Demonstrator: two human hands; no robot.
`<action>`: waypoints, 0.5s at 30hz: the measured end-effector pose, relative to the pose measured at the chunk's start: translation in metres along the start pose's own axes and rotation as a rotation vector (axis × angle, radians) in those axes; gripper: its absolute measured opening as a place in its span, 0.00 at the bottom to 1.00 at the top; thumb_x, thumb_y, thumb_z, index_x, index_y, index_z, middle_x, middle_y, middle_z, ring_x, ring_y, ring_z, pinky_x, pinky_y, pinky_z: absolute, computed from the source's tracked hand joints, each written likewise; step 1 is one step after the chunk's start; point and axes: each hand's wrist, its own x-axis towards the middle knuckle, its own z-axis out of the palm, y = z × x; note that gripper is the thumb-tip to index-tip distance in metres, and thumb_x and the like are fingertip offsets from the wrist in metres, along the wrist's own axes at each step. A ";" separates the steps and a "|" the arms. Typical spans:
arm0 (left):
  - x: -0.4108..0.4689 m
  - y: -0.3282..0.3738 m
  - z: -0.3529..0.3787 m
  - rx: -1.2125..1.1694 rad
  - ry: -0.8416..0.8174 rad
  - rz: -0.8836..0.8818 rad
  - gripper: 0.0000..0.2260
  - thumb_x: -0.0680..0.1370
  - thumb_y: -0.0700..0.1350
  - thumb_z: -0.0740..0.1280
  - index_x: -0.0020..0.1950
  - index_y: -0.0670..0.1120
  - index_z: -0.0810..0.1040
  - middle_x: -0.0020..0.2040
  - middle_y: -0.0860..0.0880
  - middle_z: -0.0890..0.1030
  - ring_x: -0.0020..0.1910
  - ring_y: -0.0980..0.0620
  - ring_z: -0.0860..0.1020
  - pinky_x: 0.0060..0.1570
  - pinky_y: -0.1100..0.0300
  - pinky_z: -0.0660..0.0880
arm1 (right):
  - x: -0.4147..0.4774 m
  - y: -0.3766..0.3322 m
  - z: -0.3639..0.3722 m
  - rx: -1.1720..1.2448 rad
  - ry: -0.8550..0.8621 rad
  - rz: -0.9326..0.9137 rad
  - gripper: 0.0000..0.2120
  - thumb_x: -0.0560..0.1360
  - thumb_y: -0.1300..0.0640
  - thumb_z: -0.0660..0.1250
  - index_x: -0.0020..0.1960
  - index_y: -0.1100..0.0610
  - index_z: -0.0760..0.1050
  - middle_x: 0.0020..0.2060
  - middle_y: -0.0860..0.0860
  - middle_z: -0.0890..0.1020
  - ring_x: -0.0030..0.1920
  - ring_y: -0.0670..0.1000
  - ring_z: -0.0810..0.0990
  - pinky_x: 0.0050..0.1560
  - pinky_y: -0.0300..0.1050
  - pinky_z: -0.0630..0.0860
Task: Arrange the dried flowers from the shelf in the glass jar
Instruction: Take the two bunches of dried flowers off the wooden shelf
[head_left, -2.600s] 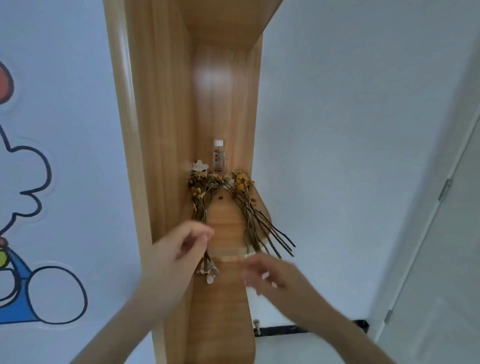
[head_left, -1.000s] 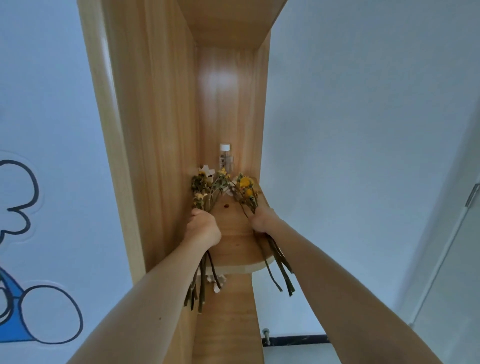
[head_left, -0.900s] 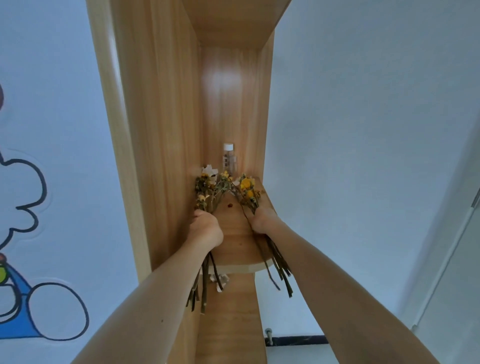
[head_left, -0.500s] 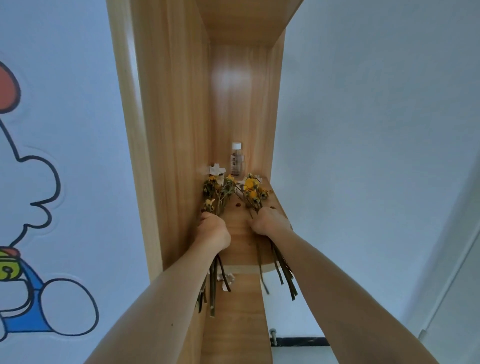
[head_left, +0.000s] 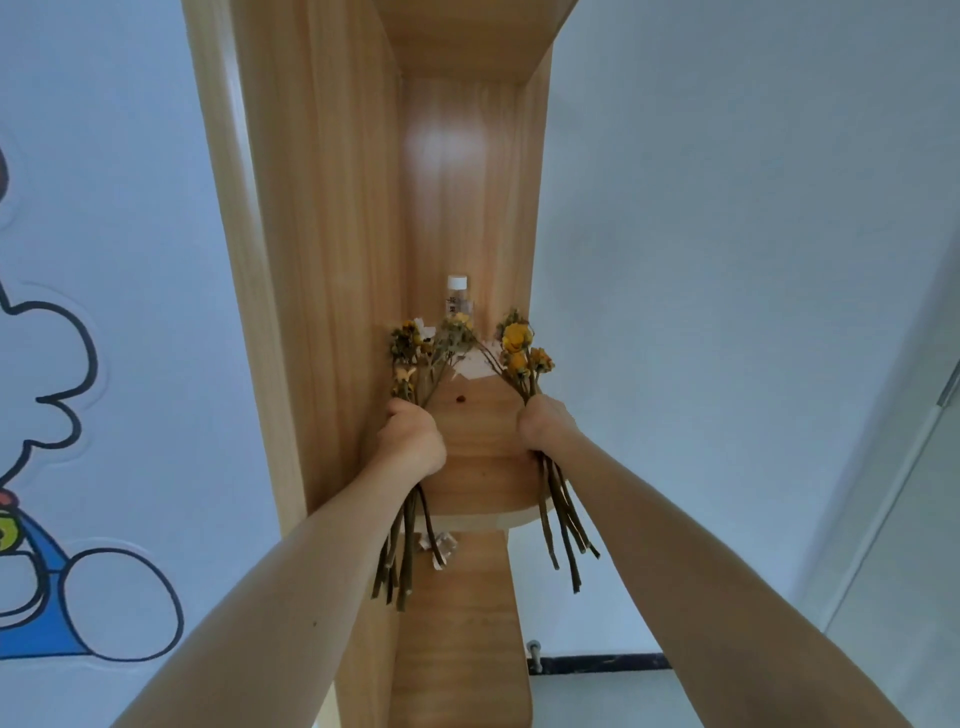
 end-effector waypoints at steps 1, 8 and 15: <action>-0.004 0.002 -0.002 -0.003 0.011 0.019 0.26 0.78 0.40 0.62 0.72 0.37 0.52 0.63 0.37 0.72 0.59 0.41 0.74 0.42 0.55 0.68 | -0.002 0.003 -0.004 0.024 0.015 0.002 0.14 0.77 0.64 0.54 0.57 0.65 0.74 0.51 0.60 0.79 0.49 0.59 0.80 0.47 0.48 0.77; -0.040 -0.001 -0.019 0.074 0.032 0.132 0.21 0.80 0.44 0.59 0.68 0.36 0.56 0.57 0.37 0.77 0.52 0.41 0.78 0.28 0.58 0.66 | -0.021 0.045 -0.036 0.138 0.110 0.091 0.14 0.78 0.62 0.53 0.57 0.67 0.72 0.32 0.54 0.73 0.38 0.56 0.77 0.37 0.47 0.75; -0.086 -0.017 -0.033 -0.030 -0.022 0.242 0.19 0.80 0.45 0.58 0.66 0.36 0.59 0.51 0.37 0.77 0.39 0.43 0.79 0.30 0.58 0.71 | -0.069 0.088 -0.059 0.300 0.109 0.016 0.14 0.80 0.55 0.52 0.40 0.61 0.67 0.28 0.55 0.70 0.26 0.52 0.70 0.33 0.49 0.73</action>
